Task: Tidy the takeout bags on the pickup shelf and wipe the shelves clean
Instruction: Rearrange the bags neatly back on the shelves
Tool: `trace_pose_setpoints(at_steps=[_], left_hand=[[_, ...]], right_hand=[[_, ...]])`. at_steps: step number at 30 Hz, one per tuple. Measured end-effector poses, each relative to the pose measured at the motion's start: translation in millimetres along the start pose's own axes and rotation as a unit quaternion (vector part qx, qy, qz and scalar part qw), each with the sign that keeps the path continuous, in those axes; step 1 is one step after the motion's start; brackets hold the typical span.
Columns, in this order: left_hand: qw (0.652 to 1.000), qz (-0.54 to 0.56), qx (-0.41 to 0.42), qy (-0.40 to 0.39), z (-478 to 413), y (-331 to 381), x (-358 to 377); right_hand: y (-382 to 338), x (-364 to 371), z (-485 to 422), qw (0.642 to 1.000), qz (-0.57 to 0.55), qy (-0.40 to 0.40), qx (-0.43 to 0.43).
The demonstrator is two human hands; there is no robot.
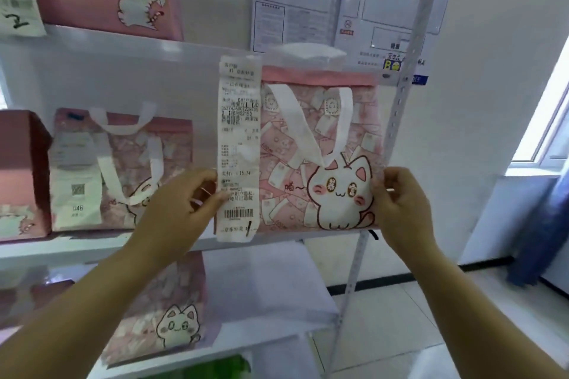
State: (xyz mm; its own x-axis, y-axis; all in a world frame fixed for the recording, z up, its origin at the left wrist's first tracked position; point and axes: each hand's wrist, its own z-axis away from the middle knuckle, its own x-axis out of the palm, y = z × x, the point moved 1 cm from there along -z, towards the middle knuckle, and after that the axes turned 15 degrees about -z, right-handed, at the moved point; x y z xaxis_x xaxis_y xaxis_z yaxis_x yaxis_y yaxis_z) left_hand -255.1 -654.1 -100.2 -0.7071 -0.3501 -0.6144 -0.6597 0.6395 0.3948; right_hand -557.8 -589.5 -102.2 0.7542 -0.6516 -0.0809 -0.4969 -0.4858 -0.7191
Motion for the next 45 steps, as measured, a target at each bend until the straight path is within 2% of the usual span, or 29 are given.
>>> trace_pose_setpoints(at_steps=[7, 13, 16, 23, 28, 31, 35, 40, 45], left_hand=[[0.992, -0.065, -0.108, -0.023, -6.3, -34.8, 48.6], [0.978, -0.075, -0.194, -0.010, -13.4, -60.5, 82.9], [0.972, -0.089, -0.219, -0.004, -18.2, -67.5, 93.0], [0.952, -0.138, -0.270, -0.030, -37.0, -77.0, 112.7], [0.945, -0.161, -0.284, -0.036, -38.5, -79.5, 123.3], [0.944, -0.145, -0.294, -0.032, -34.7, -79.2, 122.8], [0.948, -0.138, -0.286, -0.012, -28.6, -77.3, 110.3], [0.960, -0.178, -0.217, -0.011, -26.3, -67.9, 74.1], [0.962, -0.234, -0.137, 0.011, -21.9, -55.1, 13.3]], right_hand=[[65.6, 31.7, -10.5, 0.985, 0.036, -0.106, 0.131], [107.4, 62.1, -31.8, 0.972, 0.018, -0.148, 0.182], [121.4, 76.5, -42.9, 0.969, 0.041, -0.165, 0.177], [140.1, 102.4, -61.6, 0.952, 0.175, -0.215, 0.130], [150.4, 102.3, -62.2, 0.951, 0.124, -0.230, 0.163], [148.3, 96.6, -63.3, 0.948, 0.148, -0.238, 0.150], [136.3, 85.7, -65.8, 0.953, 0.155, -0.205, 0.158], [94.9, 81.8, -67.4, 0.958, 0.208, -0.197, 0.025], [30.0, 101.5, -52.2, 0.943, 0.218, -0.239, -0.076]])
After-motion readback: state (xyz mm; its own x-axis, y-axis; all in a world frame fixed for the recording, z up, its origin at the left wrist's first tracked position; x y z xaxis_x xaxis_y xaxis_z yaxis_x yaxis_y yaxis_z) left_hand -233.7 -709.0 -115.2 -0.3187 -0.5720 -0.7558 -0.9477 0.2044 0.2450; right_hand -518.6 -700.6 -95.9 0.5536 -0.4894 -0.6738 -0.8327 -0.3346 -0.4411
